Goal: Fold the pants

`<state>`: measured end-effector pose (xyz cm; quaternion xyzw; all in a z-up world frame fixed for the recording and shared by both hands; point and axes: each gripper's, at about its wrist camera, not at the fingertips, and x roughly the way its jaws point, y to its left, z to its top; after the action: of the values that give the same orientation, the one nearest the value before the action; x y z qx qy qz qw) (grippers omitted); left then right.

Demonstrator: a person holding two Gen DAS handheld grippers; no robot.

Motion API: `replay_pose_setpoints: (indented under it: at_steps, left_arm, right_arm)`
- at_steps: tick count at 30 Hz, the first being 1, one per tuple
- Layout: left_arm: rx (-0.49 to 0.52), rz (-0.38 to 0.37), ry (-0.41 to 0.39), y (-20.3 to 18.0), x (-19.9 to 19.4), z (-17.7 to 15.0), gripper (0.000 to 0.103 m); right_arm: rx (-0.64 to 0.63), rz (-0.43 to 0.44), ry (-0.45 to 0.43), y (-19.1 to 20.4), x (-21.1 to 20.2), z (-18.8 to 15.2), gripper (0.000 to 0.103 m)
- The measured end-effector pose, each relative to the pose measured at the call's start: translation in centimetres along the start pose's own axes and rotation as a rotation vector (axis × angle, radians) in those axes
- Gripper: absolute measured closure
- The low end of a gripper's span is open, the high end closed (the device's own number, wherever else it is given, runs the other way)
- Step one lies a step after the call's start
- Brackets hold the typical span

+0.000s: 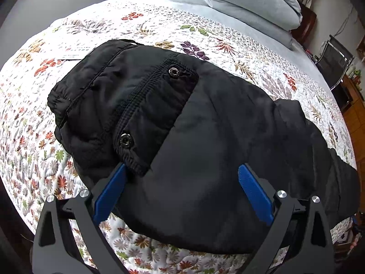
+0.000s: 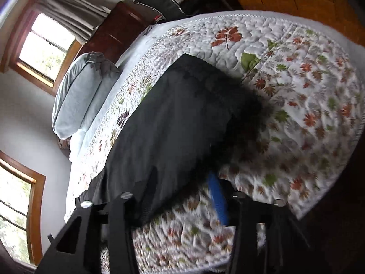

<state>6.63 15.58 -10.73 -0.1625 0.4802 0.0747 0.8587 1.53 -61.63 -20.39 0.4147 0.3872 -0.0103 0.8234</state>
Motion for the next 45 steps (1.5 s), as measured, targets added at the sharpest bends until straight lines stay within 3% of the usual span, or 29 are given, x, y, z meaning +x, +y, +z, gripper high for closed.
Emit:
replay_pose_setpoints:
  at_steps: [1,4,8,11,15,17,19,22,24,26,32,34,39,40,42,44,45]
  left_arm:
    - [0.0,-0.001,0.0,0.0,0.0,0.0,0.006]
    - [0.008,0.006,0.0,-0.1,0.1,-0.2,0.006]
    - [0.019,0.022,-0.003,-0.6,0.4,-0.5,0.003]
    - [0.019,0.031,-0.006,-1.1,0.6,-0.8,0.003]
    - [0.04,0.046,-0.022,-1.5,0.7,-1.3,0.003]
    - [0.04,0.038,-0.026,-1.3,0.6,-1.3,0.003]
    - [0.017,0.007,-0.031,-0.8,0.2,-1.1,0.003]
    - [-0.093,-0.063,-0.091,1.4,-2.1,-0.6,0.003]
    - [-0.146,-0.038,-0.151,3.3,-4.0,-0.4,0.003]
    - [-0.184,0.037,-0.184,5.7,-5.4,-0.3,0.003]
    - [-0.287,0.038,-0.135,10.3,-5.6,-1.4,0.003]
    - [-0.289,0.009,-0.131,10.5,-5.0,-1.4,0.003]
    - [-0.304,0.024,-0.09,10.5,-2.6,-0.2,0.005]
    - [-0.314,0.012,-0.083,10.5,-2.2,0.0,0.007]
    - [-0.308,0.038,-0.067,10.2,-1.5,0.3,0.024]
    - [-0.291,0.058,-0.072,9.8,-1.2,0.6,0.027]
    - [-0.285,0.056,-0.075,9.7,-1.2,0.7,0.035]
  right_arm:
    - [-0.001,0.002,-0.005,0.0,0.2,0.1,0.084]
    - [-0.008,0.005,-0.023,0.5,0.9,0.9,0.098]
    - [-0.082,0.002,-0.049,2.7,1.3,2.8,0.099]
    - [-0.052,0.011,-0.066,2.6,1.0,3.5,0.099]
    - [-0.027,-0.104,-0.002,1.2,2.4,2.7,0.099]
    - [-0.003,-0.093,-0.008,0.8,2.0,2.1,0.097]
    - [0.011,-0.094,-0.012,0.8,1.4,1.9,0.087]
    - [-0.057,-0.16,-0.017,2.5,-0.1,1.0,0.081]
    - [-0.101,-0.163,-0.016,4.2,-0.8,0.1,0.075]
    - [-0.117,-0.137,-0.004,5.6,-1.1,-0.5,0.074]
    - [-0.165,-0.107,0.018,9.6,0.1,-2.3,0.073]
    - [-0.176,-0.1,0.042,10.7,1.1,-2.6,0.073]
    - [-0.219,-0.087,0.077,12.9,2.9,-3.7,0.065]
    - [-0.218,-0.087,0.079,13.0,2.9,-3.8,0.065]
    - [-0.208,-0.083,0.08,12.8,2.8,-4.0,0.065]
    - [-0.194,-0.093,0.077,12.3,2.6,-3.9,0.065]
    - [-0.186,-0.098,0.077,12.0,2.5,-3.9,0.065]
